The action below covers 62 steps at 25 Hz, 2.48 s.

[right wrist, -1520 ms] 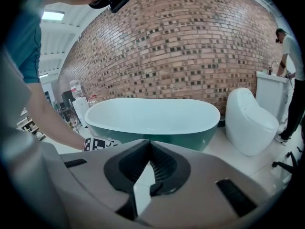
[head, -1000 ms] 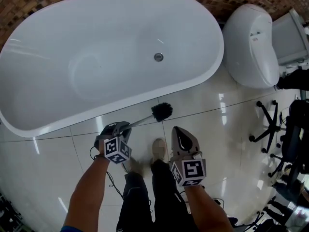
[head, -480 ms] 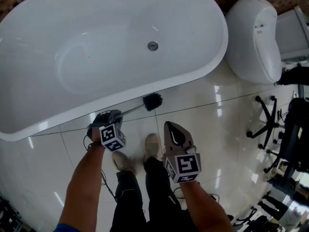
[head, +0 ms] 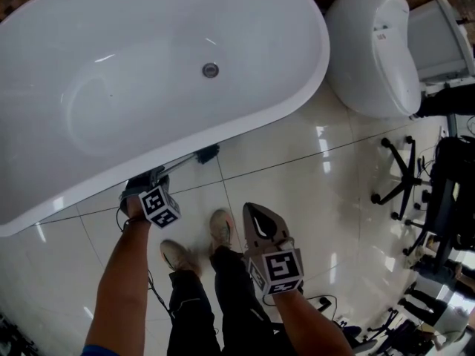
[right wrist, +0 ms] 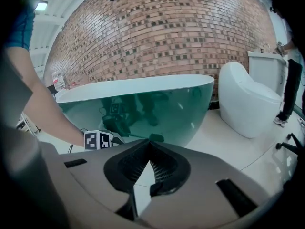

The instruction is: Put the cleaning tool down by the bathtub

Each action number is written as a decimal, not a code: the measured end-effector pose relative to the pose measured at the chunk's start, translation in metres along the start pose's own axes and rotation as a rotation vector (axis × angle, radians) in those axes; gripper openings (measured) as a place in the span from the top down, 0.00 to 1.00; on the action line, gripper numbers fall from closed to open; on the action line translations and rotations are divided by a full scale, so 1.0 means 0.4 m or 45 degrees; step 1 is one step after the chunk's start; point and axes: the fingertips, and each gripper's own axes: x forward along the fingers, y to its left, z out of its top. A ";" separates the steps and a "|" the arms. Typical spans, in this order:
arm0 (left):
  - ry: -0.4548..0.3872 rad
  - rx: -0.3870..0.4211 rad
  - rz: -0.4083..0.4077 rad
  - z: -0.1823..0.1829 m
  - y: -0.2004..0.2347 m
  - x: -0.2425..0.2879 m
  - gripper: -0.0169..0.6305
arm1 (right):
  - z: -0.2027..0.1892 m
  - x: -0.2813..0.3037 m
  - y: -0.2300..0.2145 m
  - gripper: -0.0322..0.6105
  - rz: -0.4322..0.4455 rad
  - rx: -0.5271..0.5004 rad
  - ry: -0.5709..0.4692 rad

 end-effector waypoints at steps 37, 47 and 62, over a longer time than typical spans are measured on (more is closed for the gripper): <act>-0.972 -0.940 0.304 0.237 0.106 -1.402 0.97 | 0.523 -0.583 0.305 0.92 0.004 -0.037 -0.253; -1.156 -0.949 0.389 0.258 0.170 -1.722 0.97 | 0.746 -0.799 0.393 0.92 -0.070 -0.061 -0.494; -1.267 -1.014 0.553 0.369 0.067 -2.078 0.97 | 0.978 -1.162 0.424 0.93 0.085 -0.214 -0.738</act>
